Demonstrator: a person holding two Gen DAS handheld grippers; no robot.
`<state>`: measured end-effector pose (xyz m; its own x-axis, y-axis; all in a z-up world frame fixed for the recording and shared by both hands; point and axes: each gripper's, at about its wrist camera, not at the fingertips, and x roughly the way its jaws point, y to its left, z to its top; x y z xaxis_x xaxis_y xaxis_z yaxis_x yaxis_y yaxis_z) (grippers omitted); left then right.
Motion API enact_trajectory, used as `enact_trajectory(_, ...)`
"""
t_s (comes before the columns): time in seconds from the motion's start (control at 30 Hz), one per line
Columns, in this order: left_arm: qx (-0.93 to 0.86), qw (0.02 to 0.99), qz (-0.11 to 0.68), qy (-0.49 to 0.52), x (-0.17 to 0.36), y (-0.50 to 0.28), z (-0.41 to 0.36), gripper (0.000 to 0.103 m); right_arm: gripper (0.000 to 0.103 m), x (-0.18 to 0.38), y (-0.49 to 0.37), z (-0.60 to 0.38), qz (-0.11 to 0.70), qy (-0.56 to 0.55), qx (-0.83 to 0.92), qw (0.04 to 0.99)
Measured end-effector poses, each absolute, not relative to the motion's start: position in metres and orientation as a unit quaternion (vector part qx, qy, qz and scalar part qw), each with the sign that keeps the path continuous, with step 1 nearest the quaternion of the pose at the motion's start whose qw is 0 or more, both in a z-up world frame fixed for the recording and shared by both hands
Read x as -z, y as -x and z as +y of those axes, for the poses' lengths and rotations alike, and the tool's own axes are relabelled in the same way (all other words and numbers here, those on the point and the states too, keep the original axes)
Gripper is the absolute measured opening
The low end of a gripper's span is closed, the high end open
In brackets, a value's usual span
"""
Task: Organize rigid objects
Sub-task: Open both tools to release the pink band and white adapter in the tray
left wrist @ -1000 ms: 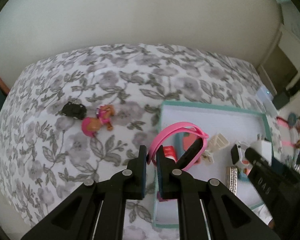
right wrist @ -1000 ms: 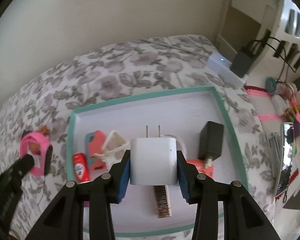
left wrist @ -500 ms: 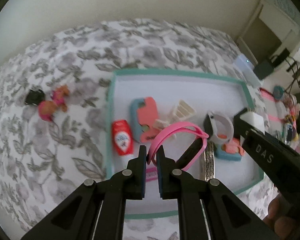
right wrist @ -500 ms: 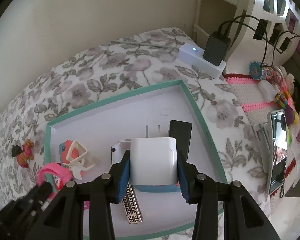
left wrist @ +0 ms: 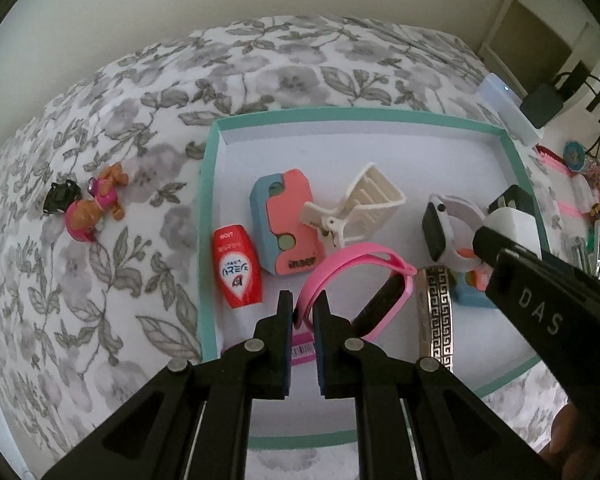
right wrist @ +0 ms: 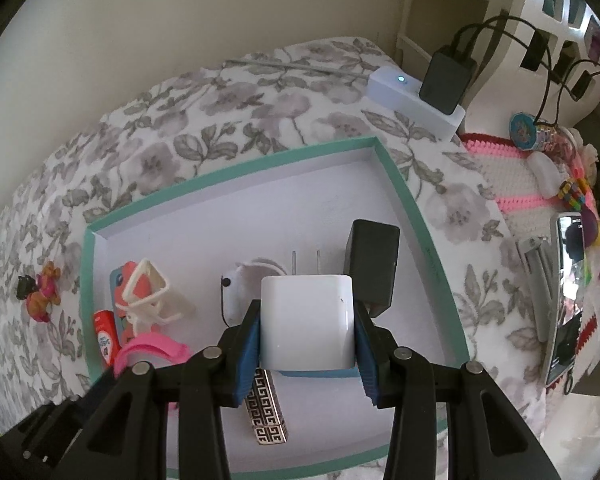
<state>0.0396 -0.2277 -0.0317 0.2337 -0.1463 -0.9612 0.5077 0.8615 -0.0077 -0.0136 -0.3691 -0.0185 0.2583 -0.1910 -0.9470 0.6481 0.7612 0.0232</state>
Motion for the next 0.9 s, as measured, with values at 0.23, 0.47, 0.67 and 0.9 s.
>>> enact_trajectory(0.23, 0.199, 0.763, 0.593, -0.161, 0.044, -0.044, -0.227, 0.013, 0.045, 0.020, 0.014, -0.369, 0.545, -0.210, 0.273, 0.765)
enact_trajectory(0.47, 0.201, 0.764, 0.594, -0.151, 0.041, -0.044, -0.225, 0.014, 0.045, 0.020, 0.013, -0.370, 0.545, -0.210, 0.275, 0.763)
enact_trajectory(0.67, 0.209, 0.769, 0.587, -0.142, 0.031, -0.045, -0.225, 0.033, 0.048, 0.012, 0.012, -0.367, 0.542, -0.197, 0.280, 0.767)
enact_trajectory(0.9, 0.211, 0.783, 0.573, -0.120, 0.011, -0.046, -0.220, 0.042, 0.055, -0.002, 0.011, -0.362, 0.528, -0.188, 0.282, 0.779)
